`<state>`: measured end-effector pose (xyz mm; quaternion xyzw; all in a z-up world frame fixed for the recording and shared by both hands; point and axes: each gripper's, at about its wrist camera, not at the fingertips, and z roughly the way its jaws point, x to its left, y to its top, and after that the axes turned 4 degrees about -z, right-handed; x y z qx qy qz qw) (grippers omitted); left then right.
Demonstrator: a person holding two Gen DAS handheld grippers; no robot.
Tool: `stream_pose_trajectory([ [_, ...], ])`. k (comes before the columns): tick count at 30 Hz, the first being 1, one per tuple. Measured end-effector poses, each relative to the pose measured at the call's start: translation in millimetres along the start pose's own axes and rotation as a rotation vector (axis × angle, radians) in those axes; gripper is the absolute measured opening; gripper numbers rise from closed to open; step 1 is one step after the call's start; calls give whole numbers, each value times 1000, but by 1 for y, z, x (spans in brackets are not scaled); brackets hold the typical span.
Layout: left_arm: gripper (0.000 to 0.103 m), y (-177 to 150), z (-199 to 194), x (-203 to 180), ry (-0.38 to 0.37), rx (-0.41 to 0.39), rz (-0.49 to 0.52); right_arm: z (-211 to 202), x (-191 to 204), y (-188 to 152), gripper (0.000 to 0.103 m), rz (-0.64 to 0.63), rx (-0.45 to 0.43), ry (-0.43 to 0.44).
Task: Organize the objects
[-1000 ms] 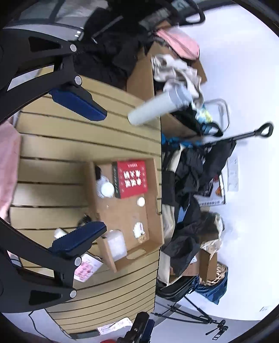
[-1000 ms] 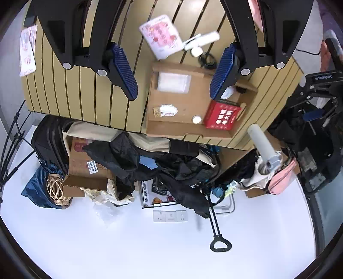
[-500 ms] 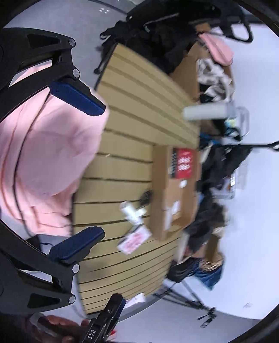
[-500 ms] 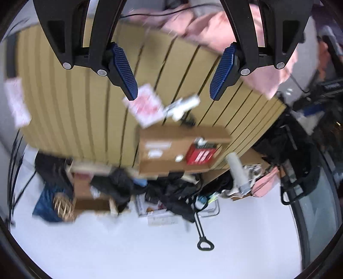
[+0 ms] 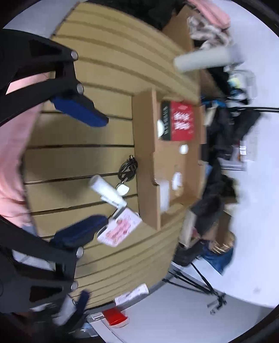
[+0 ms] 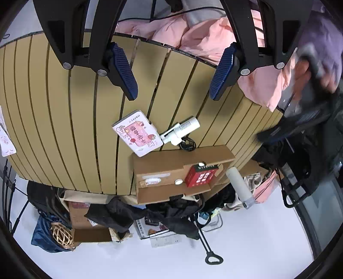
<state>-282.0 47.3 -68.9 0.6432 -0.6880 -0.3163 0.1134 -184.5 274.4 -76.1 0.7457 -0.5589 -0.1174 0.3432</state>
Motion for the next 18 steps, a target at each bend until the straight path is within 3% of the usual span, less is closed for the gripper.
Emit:
stream_pose_trajectory([
  [2,59,14,40,1,-18,68,-15,5,0,1,73,-5,6,-6],
  [5,47,26,96,1,30,156,-38,17,-5,2,73,3,25,-9],
  [8,32,30,132,5,57,197,-51,32,-10,3,73,1,52,-11],
  [9,31,31,137,7,27,195,-68,36,-11,4,73,0,59,-10],
  [10,17,32,137,9,12,183,-82,42,-12,5,73,-2,66,-5],
  [11,15,31,137,9,9,183,-81,48,-13,6,73,-3,71,-2],
  [14,11,22,123,9,-3,200,-53,70,-12,10,73,-7,100,14],
  [18,11,0,71,29,-43,144,-99,98,-5,20,73,-30,115,44],
])
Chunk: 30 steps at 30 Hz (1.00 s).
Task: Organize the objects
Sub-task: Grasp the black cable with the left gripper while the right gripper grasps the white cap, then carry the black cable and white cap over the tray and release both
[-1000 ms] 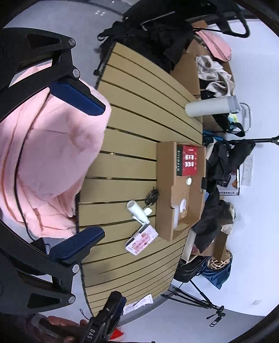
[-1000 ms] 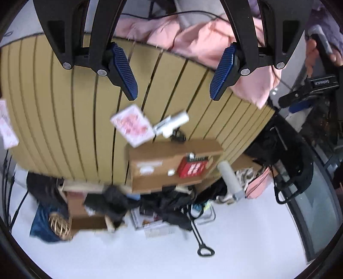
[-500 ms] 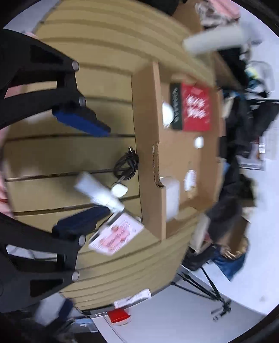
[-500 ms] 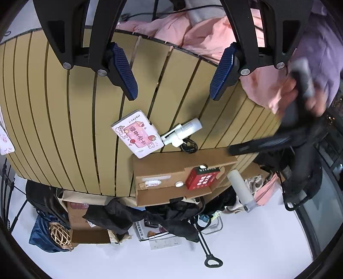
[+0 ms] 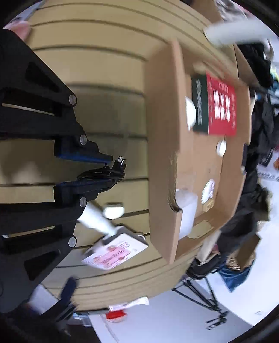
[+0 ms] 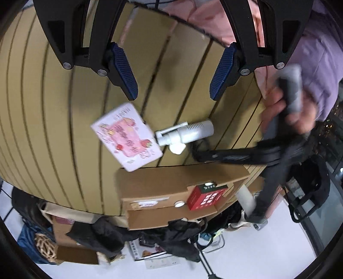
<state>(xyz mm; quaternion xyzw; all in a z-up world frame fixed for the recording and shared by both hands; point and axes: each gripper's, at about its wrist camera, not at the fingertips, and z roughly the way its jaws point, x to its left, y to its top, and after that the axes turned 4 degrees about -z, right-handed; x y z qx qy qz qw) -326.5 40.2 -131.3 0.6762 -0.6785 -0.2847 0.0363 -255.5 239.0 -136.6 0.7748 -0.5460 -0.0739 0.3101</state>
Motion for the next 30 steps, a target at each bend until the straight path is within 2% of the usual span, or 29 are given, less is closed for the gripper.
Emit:
stream_pose_trajectory([
  [3,11,-13,-35,16,-19,-49,-33,22,8,20,70,-48,-5,13],
  [6,11,-19,-56,27,-23,-80,-53,54,16,47,60,-106,3,1],
  [8,11,-19,-62,33,-20,-94,-66,79,22,62,51,-148,31,-21],
  [12,11,-24,-78,42,-19,-119,-83,113,26,70,44,-206,115,-93],
  [13,11,-25,-80,43,-21,-121,-84,117,23,71,40,-218,136,-105],
  [14,11,-26,-81,44,-22,-125,-86,118,22,70,29,-224,137,-117],
  [15,11,-26,-84,44,-21,-131,-87,118,20,70,29,-228,135,-132],
  [18,11,-26,-91,41,-14,-144,-90,116,13,71,28,-202,137,-104],
  [21,11,-26,-110,33,-14,-179,-80,105,12,75,28,-178,116,-108],
  [23,11,-29,-126,28,-5,-204,-70,80,19,79,28,-173,63,-100],
  [27,11,-49,-162,15,18,-235,-64,7,39,70,28,-180,-64,-89],
  [30,11,-73,-187,1,6,-241,-49,-46,53,40,28,-175,-114,-62],
])
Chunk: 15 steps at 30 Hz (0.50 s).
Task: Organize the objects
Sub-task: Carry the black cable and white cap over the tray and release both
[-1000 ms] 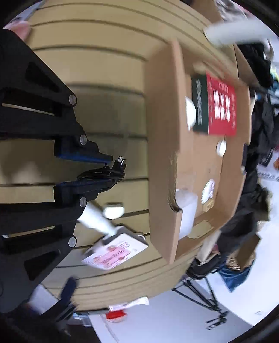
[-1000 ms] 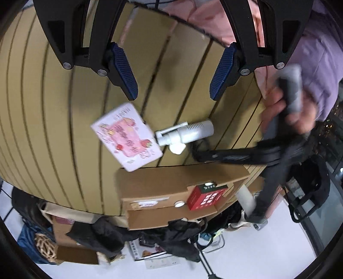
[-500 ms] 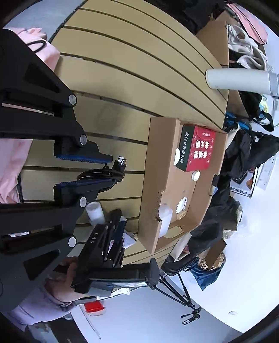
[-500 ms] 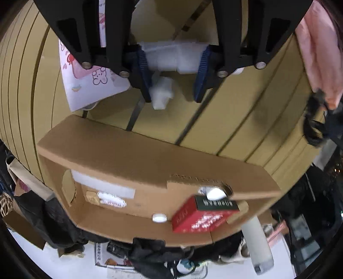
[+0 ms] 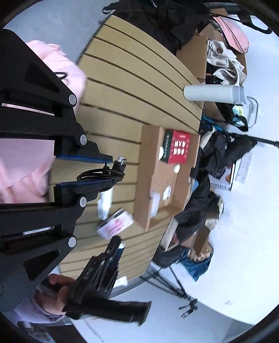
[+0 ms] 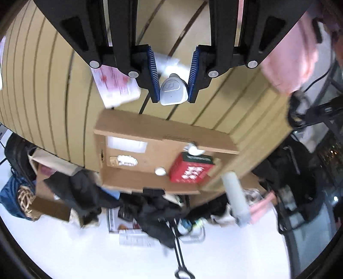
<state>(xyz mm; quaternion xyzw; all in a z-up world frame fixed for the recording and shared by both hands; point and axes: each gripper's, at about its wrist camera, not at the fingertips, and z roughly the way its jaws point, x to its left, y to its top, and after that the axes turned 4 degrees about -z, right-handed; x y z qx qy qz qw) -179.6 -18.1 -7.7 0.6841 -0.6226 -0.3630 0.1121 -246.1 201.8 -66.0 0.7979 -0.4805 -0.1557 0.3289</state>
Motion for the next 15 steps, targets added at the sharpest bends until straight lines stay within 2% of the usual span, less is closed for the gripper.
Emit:
stream_pose_trajectory([
  [4,11,-18,-29,-22,-78,-16,40,-66,13,-42,28,12,-28,11],
  [7,11,-17,-30,-37,-81,-22,73,-90,9,-50,28,30,-57,-5],
  [12,11,-6,-15,-48,-104,10,84,-93,-7,-45,28,67,-88,-10],
  [15,11,29,-3,-51,-100,15,140,-84,-22,-32,28,48,-84,-45],
])
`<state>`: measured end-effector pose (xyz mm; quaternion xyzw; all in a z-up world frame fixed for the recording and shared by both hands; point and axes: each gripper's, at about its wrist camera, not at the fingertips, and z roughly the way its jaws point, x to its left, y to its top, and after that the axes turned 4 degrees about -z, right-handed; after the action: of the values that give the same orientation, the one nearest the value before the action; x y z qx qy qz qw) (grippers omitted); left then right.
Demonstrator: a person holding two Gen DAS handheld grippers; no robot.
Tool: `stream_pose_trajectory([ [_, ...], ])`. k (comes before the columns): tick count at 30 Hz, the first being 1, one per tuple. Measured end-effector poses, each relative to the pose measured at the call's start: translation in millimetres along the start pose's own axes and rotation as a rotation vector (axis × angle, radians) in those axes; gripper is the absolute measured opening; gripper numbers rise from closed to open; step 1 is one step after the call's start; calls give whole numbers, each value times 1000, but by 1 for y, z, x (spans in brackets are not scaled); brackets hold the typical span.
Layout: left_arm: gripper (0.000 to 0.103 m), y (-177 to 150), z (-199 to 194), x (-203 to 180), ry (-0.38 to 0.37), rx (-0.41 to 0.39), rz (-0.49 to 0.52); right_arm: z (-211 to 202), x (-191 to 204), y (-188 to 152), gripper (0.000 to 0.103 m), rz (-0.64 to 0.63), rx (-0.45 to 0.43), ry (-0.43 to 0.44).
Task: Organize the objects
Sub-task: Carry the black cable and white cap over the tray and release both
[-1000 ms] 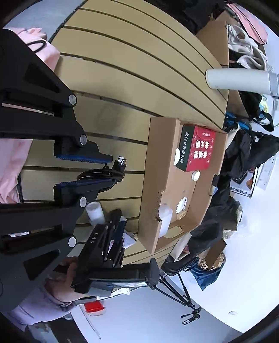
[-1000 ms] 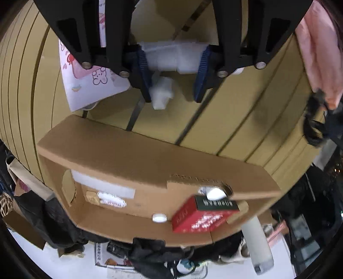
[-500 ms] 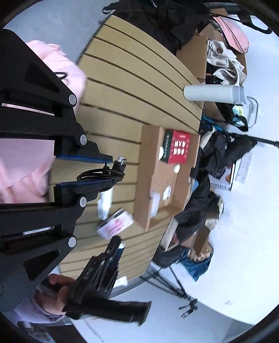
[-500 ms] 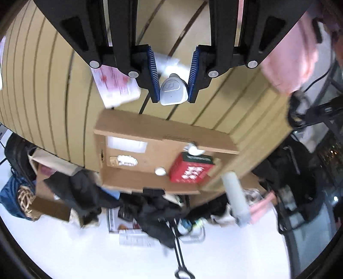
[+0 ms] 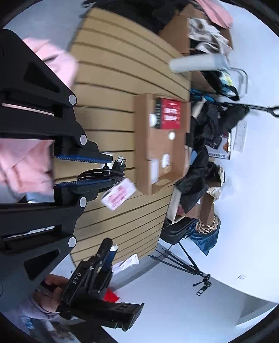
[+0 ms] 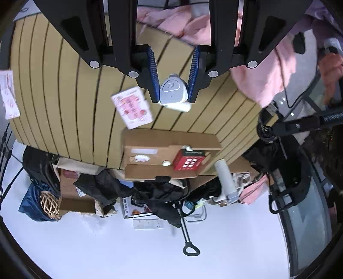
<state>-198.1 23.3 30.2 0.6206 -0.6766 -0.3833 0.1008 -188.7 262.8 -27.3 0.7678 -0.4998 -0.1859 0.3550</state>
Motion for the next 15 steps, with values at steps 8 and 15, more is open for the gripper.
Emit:
stream_pose_trajectory([
  [8,11,153,129,17,-49,121,13,100,-55,129,29,9,22,103],
  [15,11,190,313,47,-17,312,-46,278,-107,205,29,112,264,5],
])
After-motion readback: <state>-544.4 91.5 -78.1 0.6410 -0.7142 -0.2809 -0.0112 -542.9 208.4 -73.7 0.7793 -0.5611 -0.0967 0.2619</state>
